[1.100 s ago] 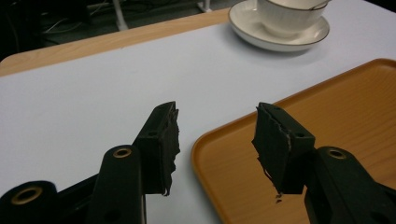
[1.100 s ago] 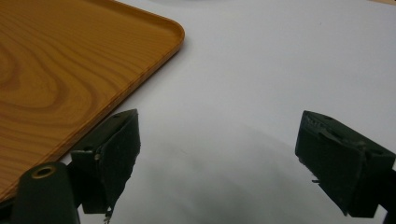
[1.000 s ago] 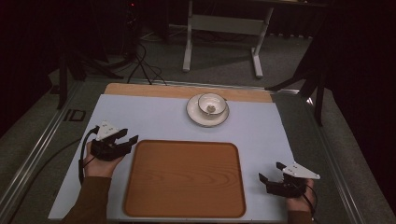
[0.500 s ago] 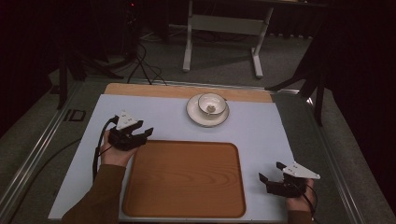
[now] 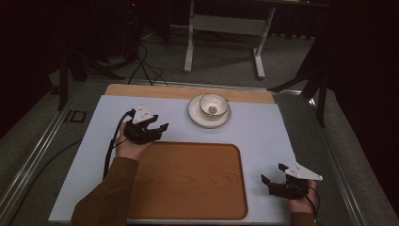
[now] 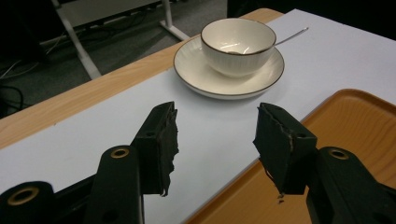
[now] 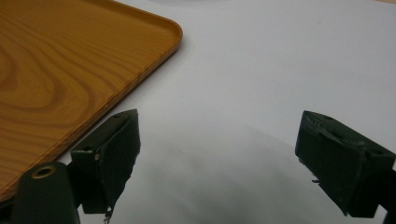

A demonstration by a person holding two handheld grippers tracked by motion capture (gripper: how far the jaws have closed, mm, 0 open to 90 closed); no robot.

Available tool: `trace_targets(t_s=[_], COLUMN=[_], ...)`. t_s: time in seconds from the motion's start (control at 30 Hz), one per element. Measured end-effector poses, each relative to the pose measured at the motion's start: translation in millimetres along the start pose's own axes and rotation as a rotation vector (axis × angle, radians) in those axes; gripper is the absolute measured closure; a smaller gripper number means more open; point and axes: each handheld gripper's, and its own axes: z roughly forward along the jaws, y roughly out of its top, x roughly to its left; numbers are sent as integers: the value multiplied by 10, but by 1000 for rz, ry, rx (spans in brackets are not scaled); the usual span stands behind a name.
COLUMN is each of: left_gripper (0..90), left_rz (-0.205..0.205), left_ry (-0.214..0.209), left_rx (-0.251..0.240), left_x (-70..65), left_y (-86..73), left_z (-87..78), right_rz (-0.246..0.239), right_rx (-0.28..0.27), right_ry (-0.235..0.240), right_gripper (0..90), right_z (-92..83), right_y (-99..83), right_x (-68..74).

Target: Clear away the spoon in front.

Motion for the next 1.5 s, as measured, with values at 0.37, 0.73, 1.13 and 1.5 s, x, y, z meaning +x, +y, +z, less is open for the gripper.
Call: trace_targets(t_s=[0.37,0.73,1.13,1.5], left_gripper=[472,474,521,547], left_rz=[43,102,152,205], left_ry=[-51,-81,-105,-109], left_rx=[8,47,79,124], left_x=[-139,-324,-483,-651], left_y=[190,327,465,576], left_z=[216,472,798,1110], right_rz=[-2,0,1,5], right_rx=[2,4,4,0], right_ry=[1,2,5,4], right_gripper=[138,138,138,138], right_z=[2,3,1,-3], right_y=[-1,-2,-5,-8], right_x=[-5,-11,-16,-24])
